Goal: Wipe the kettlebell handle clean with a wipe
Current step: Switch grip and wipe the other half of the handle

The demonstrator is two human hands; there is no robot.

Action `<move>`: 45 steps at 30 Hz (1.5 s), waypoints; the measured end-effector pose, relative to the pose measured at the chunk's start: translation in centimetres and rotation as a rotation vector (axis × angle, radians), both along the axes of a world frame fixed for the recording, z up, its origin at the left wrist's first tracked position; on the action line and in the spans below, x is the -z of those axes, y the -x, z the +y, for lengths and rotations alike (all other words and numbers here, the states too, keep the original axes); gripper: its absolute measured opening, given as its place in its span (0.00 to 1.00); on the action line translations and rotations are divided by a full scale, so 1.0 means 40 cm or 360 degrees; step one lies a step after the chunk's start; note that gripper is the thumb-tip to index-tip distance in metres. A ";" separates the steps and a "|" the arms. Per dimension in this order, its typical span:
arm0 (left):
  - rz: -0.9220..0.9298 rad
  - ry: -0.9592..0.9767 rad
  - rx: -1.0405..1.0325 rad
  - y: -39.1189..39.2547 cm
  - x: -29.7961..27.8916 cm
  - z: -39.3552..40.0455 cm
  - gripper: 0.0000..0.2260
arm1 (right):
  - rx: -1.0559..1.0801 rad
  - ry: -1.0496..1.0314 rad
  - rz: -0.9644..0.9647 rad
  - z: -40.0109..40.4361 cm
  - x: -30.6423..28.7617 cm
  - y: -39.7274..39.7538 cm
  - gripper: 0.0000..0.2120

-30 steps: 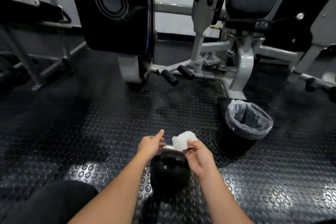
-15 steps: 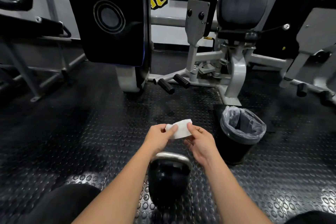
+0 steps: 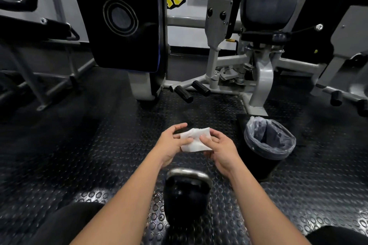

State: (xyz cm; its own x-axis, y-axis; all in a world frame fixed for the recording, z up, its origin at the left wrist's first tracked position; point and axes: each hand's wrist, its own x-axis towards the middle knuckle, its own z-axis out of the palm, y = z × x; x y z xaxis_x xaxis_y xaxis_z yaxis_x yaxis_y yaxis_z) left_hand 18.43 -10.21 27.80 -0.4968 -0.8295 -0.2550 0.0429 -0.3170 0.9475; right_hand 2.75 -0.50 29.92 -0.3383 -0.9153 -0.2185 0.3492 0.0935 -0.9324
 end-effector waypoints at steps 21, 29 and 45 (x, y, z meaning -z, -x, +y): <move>-0.0596 0.0623 0.0064 0.013 -0.005 -0.035 0.09 | 0.0117 -0.0073 0.0484 -0.046 0.022 0.087 0.03; -0.0410 0.0360 -0.0059 0.061 0.009 -0.023 0.06 | 0.0229 -0.0203 0.0488 -0.055 0.044 0.089 0.04; -0.0768 0.0456 -0.0107 0.094 0.010 0.030 0.09 | 0.0319 -0.0169 0.1173 -0.025 0.017 -0.020 0.06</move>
